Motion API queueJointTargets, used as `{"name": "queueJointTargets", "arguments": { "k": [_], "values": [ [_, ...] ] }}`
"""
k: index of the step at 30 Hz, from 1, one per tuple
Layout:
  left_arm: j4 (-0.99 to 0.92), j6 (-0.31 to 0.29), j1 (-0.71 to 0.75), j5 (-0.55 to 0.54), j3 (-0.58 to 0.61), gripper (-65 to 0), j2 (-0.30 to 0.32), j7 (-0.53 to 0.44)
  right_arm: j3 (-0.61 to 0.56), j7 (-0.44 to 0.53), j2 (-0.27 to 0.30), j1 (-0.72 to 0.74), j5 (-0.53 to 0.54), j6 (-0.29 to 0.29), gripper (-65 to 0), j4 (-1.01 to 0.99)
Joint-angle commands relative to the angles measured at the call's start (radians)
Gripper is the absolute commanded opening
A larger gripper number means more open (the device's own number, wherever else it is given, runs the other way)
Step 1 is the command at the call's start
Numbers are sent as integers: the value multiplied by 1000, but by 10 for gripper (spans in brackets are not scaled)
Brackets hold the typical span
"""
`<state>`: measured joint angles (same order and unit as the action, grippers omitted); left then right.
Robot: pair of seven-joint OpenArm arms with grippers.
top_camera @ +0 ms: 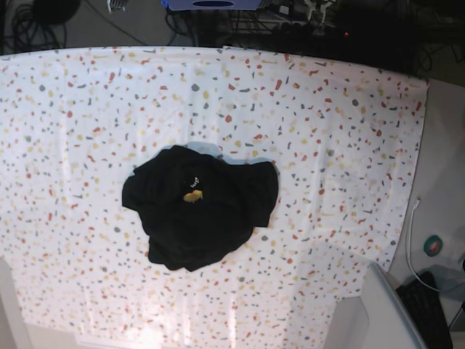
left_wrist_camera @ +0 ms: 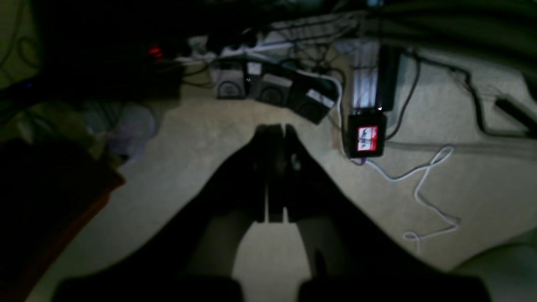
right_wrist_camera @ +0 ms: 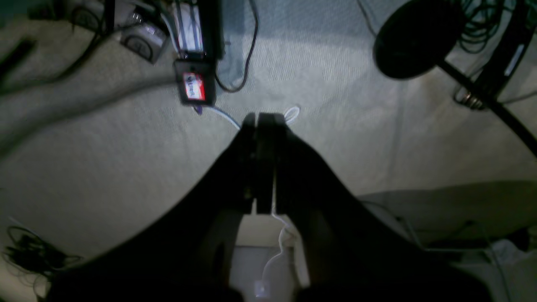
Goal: Layout the t-shirt on the table in an organized manner, then fold the t-shirt properly
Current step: 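Move both grippers from rest toward the crumpled black t-shirt, then grasp the black t-shirt with both grippers and lift it up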
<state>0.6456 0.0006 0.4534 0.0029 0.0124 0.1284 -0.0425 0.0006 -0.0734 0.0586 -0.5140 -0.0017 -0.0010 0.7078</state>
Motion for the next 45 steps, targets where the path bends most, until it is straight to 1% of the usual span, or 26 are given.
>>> {"name": "queueJointTargets", "arguments": {
  "k": [1, 4, 6, 10, 12, 13, 16, 19, 20, 23, 25, 28, 29, 31, 32, 33, 34, 35, 36, 37, 38, 39, 40, 42, 45],
  "values": [
    [53, 5, 48, -2, -1, -650, 18, -6, 5, -26, 5, -50, 2, -4, -650, 68],
    [213, 5, 164, -2, -12, -650, 47, -9, 8, -55, 8, -173, 4, -6, -650, 263],
    [334, 5, 236, -2, -13, -650, 66, -7, 46, -59, 4, -231, 4, -6, -650, 376],
    [561, 5, 384, -4, -15, -650, 103, -7, 114, -145, -15, -317, 1, -6, -650, 573],
    [670, 5, 448, -13, -16, -650, 113, -9, 131, -177, -12, -351, 1, -6, -650, 672],
    [730, 5, 479, -37, -24, -650, 124, -7, 137, -187, -12, -371, -1, -6, -650, 723],
    [888, 5, 545, -169, -65, -650, 150, -6, 138, -199, -9, -421, -1, -6, -650, 884],
    [1029, 5, 575, -292, -99, -650, 195, -6, 138, -217, -6, -427, -2, -6, -650, 1028],
    [1063, 5, 574, -321, -108, -650, 201, -4, 137, -228, -6, -412, -2, -6, -650, 1065],
    [1143, 5, 560, -387, -136, -650, 202, -4, 137, -283, -4, -355, -2, -6, -650, 1154],
    [1181, 5, 512, -404, -139, -650, 201, 20, 135, -331, -4, -272, -2, -6, -650, 1192],
    [1206, 5, 410, -407, -141, -650, 198, 157, 131, -420, -4, -122, -2, -6, -650, 1199],
    [1206, 5, 365, -407, -141, -650, 193, 221, 131, -472, -4, -65, -2, -4, -650, 1199],
    [1204, 5, 270, -409, -142, -650, 158, 338, 112, -572, -6, 54, 1, -4, -650, 1197],
    [1204, 5, 236, -409, -142, -591, 139, 378, 97, -613, -4, 107, 2, -4, -650, 1197],
    [1202, 5, 203, -409, -148, -517, 123, 408, 77, -652, -4, 162, 2, -3, -650, 1197],
    [1195, 5, 173, -409, -160, -438, 104, 427, 55, -688, -4, 217, 2, -3, -632, 1196],
    [1190, 5, 149, -409, -170, -387, 81, 431, 32, -719, -4, 269, 4, -3, -560, 1194],
    [1189, 5, 123, -407, -179, -349, 57, 431, 2, -751, -4, 325, 4, -3, -477, 1194],
    [1189, 5, 100, -404, -188, -334, 37, 431, -34, -771, -4, 375, 4, -1, -405, 1188],
    [1189, 5, 80, -404, -197, -336, 24, 433, -67, -784, -4, 426, 4, 5, -348, 1174],
    [1187, 5, 63, -404, -205, -341, 17, 433, -98, -784, -4, 470, 4, 28, -311, 1157],
    [1184, 5, 48, -404, -211, -346, 9, 435, -127, -785, -6, 519, 4, 66, -285, 1120],
    [1173, 5, 26, -404, -211, -344, 10, 435, -166, -788, -16, 625, 4, 144, -260, 1010],
    [1158, 5, 17, -403, -211, -344, 14, 435, -182, -780, -46, 754, 4, 215, -251, 812]
  ]
}}
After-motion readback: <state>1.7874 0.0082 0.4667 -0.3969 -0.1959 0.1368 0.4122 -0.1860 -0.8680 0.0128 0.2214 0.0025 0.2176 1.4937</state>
